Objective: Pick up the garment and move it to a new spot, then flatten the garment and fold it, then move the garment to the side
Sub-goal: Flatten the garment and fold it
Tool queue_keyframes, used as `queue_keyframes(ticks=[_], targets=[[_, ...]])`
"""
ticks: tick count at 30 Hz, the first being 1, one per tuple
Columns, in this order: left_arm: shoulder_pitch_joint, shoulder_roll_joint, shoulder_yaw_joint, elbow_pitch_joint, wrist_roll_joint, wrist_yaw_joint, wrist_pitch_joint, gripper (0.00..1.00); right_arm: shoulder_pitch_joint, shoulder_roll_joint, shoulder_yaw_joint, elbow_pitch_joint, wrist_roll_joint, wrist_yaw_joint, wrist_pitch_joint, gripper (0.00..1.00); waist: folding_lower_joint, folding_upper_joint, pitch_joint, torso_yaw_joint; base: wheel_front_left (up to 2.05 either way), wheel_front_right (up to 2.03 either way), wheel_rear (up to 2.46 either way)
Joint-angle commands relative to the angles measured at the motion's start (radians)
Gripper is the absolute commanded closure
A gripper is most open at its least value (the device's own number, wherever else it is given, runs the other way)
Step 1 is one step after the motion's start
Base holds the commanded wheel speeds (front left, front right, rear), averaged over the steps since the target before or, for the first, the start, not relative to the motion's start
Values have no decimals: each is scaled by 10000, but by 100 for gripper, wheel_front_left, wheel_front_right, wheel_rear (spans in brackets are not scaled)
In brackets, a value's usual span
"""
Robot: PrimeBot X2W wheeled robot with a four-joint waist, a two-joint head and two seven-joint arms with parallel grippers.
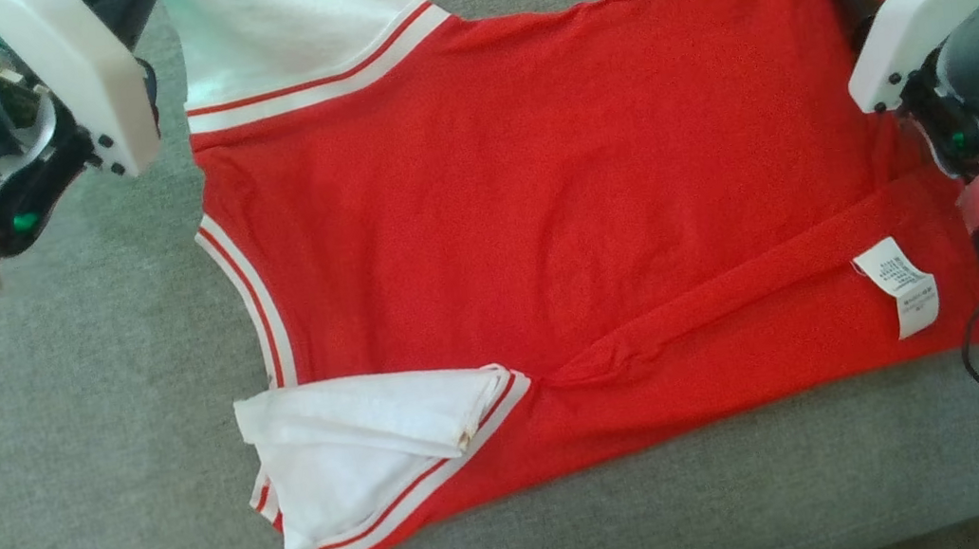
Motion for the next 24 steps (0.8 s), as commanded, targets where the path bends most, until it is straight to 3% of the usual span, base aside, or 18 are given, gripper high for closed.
queue_keyframes(ticks=[1,2,3,8,13,18,24], targets=[[-665,287,334,-28,-105,16,-120,100,-354,66,38,-101,-130,-7,-216,79,-1,0,-2,31,0,0,0],[-665,287,334,-28,-105,16,-120,100,-354,66,38,-101,-130,-7,-216,79,-1,0,-2,31,0,0,0],[-692,289,303,-15,-96,16,-156,100,-408,43,-8,-19,-188,-7,-291,100,-1,0,0,45,0,0,0],[-808,345,181,48,92,16,-469,100,-689,3,-145,205,-298,-7,-715,100,-1,0,-14,96,0,0,0],[-1069,428,128,121,562,15,-1625,100,-1013,-206,-275,115,210,-7,-1003,100,-1,0,-78,194,0,0,0],[-1214,224,119,500,568,15,-2912,100,-1021,-871,-324,-253,1116,-7,-987,100,-1,0,-258,461,0,0,0],[-736,197,87,172,226,15,-3610,100,-52,-1760,-244,-1029,2174,-7,-737,100,-1,0,-537,993,0,0,0]])
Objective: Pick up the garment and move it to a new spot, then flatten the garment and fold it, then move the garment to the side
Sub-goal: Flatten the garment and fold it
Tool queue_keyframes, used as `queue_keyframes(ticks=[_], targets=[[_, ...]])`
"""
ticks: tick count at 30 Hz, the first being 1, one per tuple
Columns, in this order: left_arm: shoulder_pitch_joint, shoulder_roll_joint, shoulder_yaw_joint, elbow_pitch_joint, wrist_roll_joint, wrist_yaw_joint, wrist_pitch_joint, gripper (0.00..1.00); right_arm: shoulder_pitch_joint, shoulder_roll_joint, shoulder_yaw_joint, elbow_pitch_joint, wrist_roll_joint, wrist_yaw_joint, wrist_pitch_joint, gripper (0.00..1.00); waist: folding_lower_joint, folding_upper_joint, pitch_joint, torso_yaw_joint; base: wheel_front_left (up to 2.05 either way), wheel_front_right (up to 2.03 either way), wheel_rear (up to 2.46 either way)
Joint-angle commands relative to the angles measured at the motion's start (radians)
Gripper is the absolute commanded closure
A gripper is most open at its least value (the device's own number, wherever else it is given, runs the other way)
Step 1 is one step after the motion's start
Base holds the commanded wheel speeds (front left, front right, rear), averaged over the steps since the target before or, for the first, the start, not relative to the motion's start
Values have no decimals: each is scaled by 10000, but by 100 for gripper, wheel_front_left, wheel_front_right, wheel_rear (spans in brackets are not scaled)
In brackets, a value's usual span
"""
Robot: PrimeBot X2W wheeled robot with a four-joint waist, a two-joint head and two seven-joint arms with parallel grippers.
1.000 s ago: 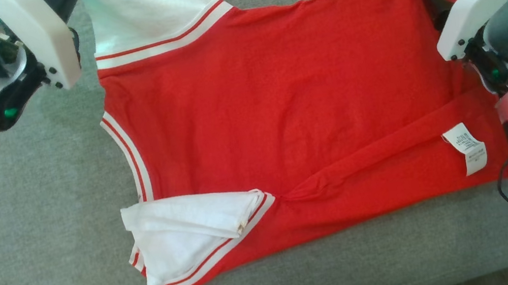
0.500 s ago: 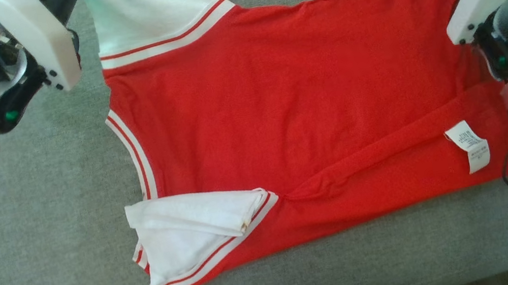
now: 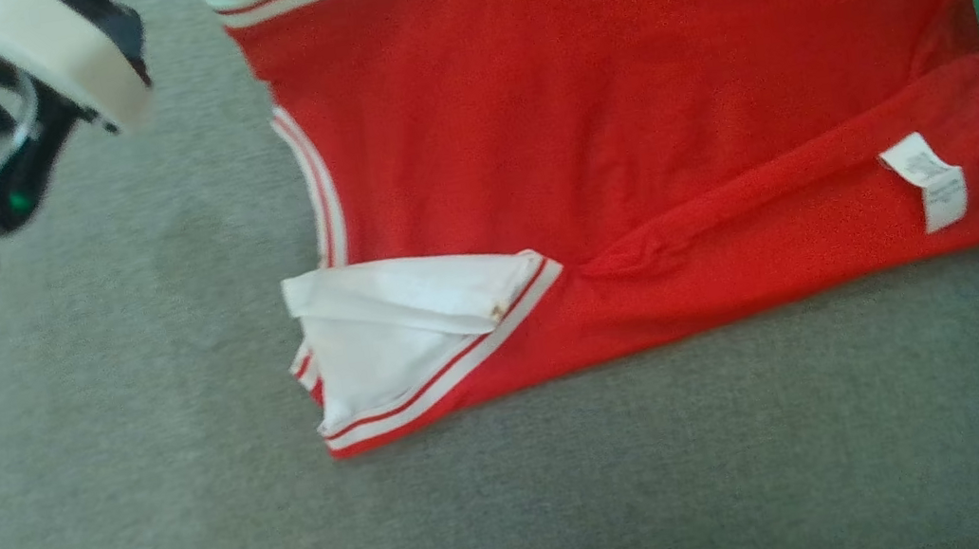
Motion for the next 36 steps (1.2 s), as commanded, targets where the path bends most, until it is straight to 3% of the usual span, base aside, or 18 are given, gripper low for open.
queue_keyframes(ticks=[1,12,18,24,32,33,34,35,36], targets=[[-71,348,443,-197,-147,17,-199,100,524,-275,50,-497,290,-9,52,100,0,-1,-171,296,0,0,0],[2139,904,423,-1912,-215,24,-828,100,3418,-915,-714,-2434,1318,-9,416,100,0,-1,-799,1111,0,0,0],[3773,1135,611,-3021,-123,517,-917,100,4728,-979,-1099,-3475,1233,-9,919,100,0,-1,-936,1363,0,0,0],[5286,962,1291,-3773,203,869,-926,100,5841,-786,-1609,-4308,962,-9,1337,100,0,-1,-991,1503,0,0,0],[7176,337,1984,-3622,785,733,-928,100,6978,-169,-2243,-5016,433,-9,1893,100,0,-1,-1096,1533,0,0,0],[7347,208,2113,-3557,837,699,-928,100,7011,-49,-2326,-4990,371,-9,1902,60,0,-1,-1114,1531,0,0,0],[7508,64,2280,-3490,880,672,-928,64,7024,72,-2402,-4968,298,-9,1872,0,0,-1,-1139,1534,0,0,0],[7648,-98,2510,-3444,988,697,-928,0,7057,184,-2461,-4960,216,-9,1816,0,0,-1,-1180,1544,0,0,0],[7807,-280,2769,-3406,1101,728,-928,0,7115,307,-2531,-4950,137,-9,1740,0,0,-1,-1236,1559,0,0,0]])
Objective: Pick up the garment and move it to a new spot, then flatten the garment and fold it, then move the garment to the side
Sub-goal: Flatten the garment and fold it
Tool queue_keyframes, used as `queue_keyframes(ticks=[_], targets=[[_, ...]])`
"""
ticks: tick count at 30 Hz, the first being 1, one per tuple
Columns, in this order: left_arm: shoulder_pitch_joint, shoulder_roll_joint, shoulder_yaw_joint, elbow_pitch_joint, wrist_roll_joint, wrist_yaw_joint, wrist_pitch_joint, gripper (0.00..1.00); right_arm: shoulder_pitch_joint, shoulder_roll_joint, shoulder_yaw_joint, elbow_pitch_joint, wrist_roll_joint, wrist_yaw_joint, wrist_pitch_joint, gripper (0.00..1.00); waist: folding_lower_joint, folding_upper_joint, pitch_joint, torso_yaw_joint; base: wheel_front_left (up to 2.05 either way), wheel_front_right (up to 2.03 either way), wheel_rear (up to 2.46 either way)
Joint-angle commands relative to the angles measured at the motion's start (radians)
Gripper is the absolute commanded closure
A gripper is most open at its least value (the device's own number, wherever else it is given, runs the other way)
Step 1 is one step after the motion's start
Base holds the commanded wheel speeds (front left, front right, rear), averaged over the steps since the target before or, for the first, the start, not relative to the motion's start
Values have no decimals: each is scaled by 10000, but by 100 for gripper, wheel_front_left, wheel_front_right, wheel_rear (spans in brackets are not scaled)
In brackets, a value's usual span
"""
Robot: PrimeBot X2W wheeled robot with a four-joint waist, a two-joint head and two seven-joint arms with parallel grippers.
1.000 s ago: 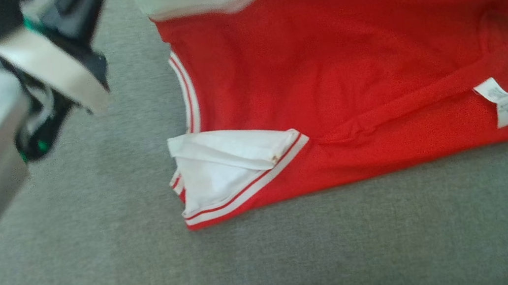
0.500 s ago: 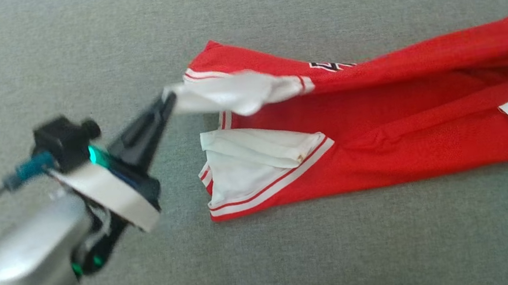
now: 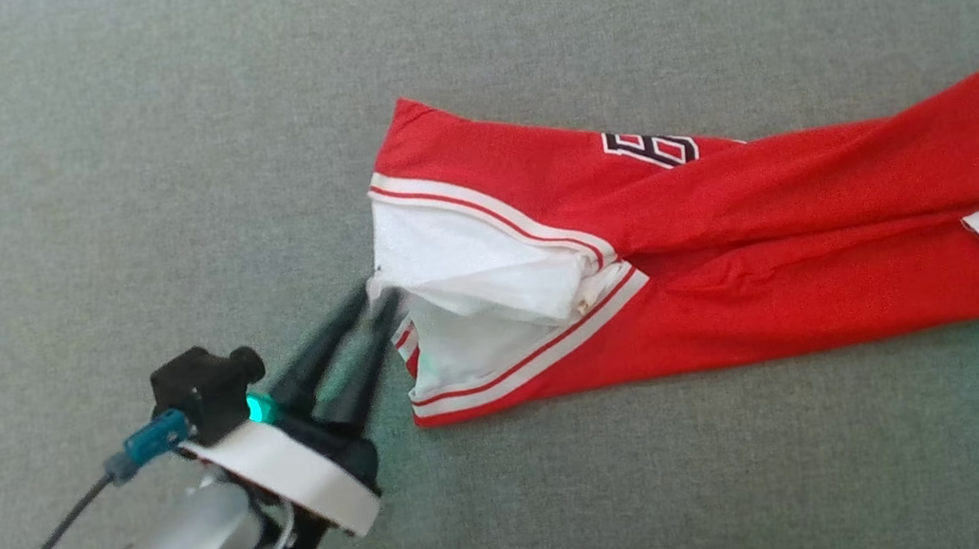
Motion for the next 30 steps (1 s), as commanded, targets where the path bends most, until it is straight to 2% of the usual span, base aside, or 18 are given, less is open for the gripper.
queue_keyframes(ticks=[1,4,10,14,15,18,22,26,30], targets=[[-1,32,829,-154,209,39,-123,0,181,-25,-27,-344,-116,-9,-191,0,0,-1,-120,32,0,0,0],[638,-547,1782,-99,897,382,-123,0,604,489,-289,-452,-109,-9,-469,0,0,-1,-388,96,0,0,0],[2605,-1924,3897,-516,2895,1586,-123,0,1481,1409,-730,-934,2,-9,-1079,0,0,-1,-958,251,0,0,0],[3862,-2748,4857,-995,4249,2029,-123,0,1323,1684,-1283,-856,-238,-9,-1309,0,0,-1,-1222,487,0,0,0],[4388,-3135,5243,-1257,4807,2119,-123,0,964,1771,-1583,-656,-401,-9,-1353,0,0,-1,-1275,613,0,0,0],[5018,-3690,5638,-1565,5456,2029,-123,0,227,1785,-2097,-104,-796,-9,-1435,0,0,-1,-1306,852,0,0,0],[5459,-4256,5945,-1656,6076,1652,-124,0,-682,1730,-2710,1094,-1575,-9,-1429,0,0,-1,-1295,1157,0,0,0],[5582,-4637,6218,-1569,6648,1193,-124,0,-1184,1550,-3418,2754,-2726,-9,-1287,0,0,-1,-1292,1453,0,0,0],[5636,-4764,6395,-1556,6938,1022,-124,0,-1198,1521,-3675,3396,-3237,-9,-1192,0,0,-1,-1298,1514,0,0,0]])
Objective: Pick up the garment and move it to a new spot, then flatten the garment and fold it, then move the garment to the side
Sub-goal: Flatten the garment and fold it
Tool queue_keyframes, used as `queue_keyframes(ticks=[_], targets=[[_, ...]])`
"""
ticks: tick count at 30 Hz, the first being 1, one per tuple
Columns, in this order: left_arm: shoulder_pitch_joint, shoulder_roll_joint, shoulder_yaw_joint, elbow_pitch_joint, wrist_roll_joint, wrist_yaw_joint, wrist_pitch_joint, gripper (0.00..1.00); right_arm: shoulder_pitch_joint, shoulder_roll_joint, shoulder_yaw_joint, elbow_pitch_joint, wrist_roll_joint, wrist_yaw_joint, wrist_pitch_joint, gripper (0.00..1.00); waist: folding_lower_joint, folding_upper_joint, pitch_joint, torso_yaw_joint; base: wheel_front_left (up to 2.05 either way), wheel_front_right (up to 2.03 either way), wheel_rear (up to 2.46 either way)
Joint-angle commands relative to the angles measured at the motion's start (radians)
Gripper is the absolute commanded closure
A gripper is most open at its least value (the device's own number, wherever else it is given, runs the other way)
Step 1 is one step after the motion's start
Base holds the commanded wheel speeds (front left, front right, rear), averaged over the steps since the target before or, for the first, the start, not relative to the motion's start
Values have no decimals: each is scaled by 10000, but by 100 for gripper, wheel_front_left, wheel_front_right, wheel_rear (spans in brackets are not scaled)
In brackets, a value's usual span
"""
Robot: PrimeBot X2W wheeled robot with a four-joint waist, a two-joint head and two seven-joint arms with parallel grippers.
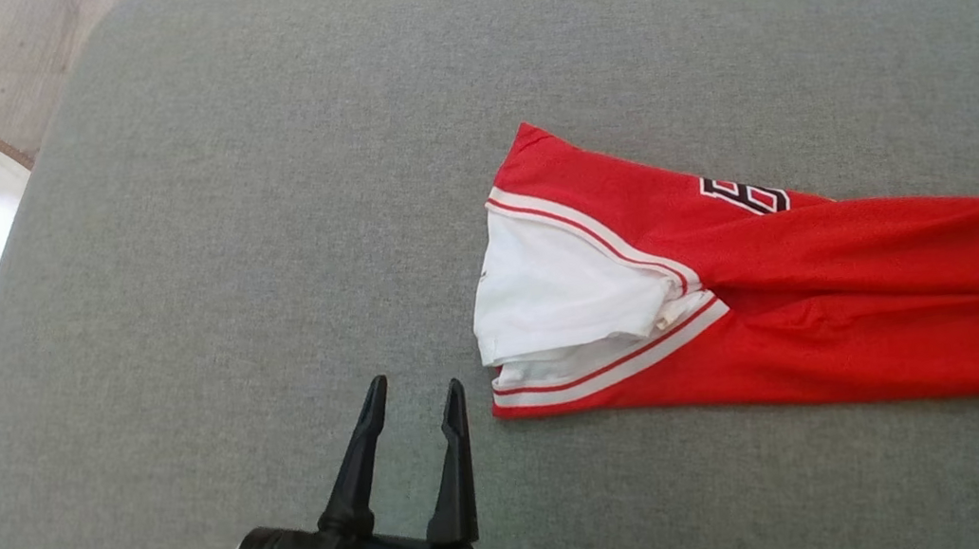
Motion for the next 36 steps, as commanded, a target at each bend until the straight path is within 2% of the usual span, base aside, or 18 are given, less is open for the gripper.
queue_keyframes(ticks=[1,4,5,6,7,8,10,15,20,26,28,31,36], targets=[[-134,-67,364,-253,76,-24,-80,0,-151,-151,186,-56,-48,-9,119,0,1,-1,-2,0,0,0,0],[-53,-162,537,-241,214,-156,-80,0,-150,120,528,163,142,-9,508,0,1,-1,-37,5,0,0,0],[-23,-189,589,-241,245,-195,-80,0,-117,194,716,173,277,-9,643,15,1,-1,-58,2,0,0,0],[8,-213,636,-237,267,-228,-80,0,-60,254,923,153,412,-9,765,44,1,-1,-80,-2,0,0,0],[35,-236,680,-238,280,-257,-80,0,5,301,1111,98,543,-9,838,64,1,-1,-104,-7,0,0,0],[64,-255,715,-236,273,-295,-80,0,81,323,1298,11,626,-9,843,100,1,-1,-128,-14,0,0,0],[106,-282,747,-196,288,-390,-80,0,274,234,1736,-134,637,-9,761,100,1,-1,-177,-45,0,0,0],[237,-311,979,-145,417,-501,-80,0,456,-53,1976,-361,692,-9,122,100,1,-1,-368,-276,0,0,0],[338,-325,1171,-228,502,-586,-80,0,407,-594,1696,-639,893,-9,15,100,1,-1,-506,-712,0,0,0],[416,-334,1192,-210,533,-694,-80,0,336,-1382,1295,-1232,1338,-9,462,100,1,-1,-598,-1229,0,0,0],[423,-335,1198,-206,523,-688,-80,0,322,-1285,1324,-1579,1882,-9,724,100,1,-1,-642,-1329,0,0,0],[453,-336,1211,-197,497,-668,-80,0,395,-793,1587,-2565,2999,-9,1338,100,1,-1,-720,-1419,0,0,0],[537,-337,1165,-197,334,-638,-80,0,727,569,2266,-4614,4521,-9,2458,100,1,-1,-867,-1436,0,0,0]])
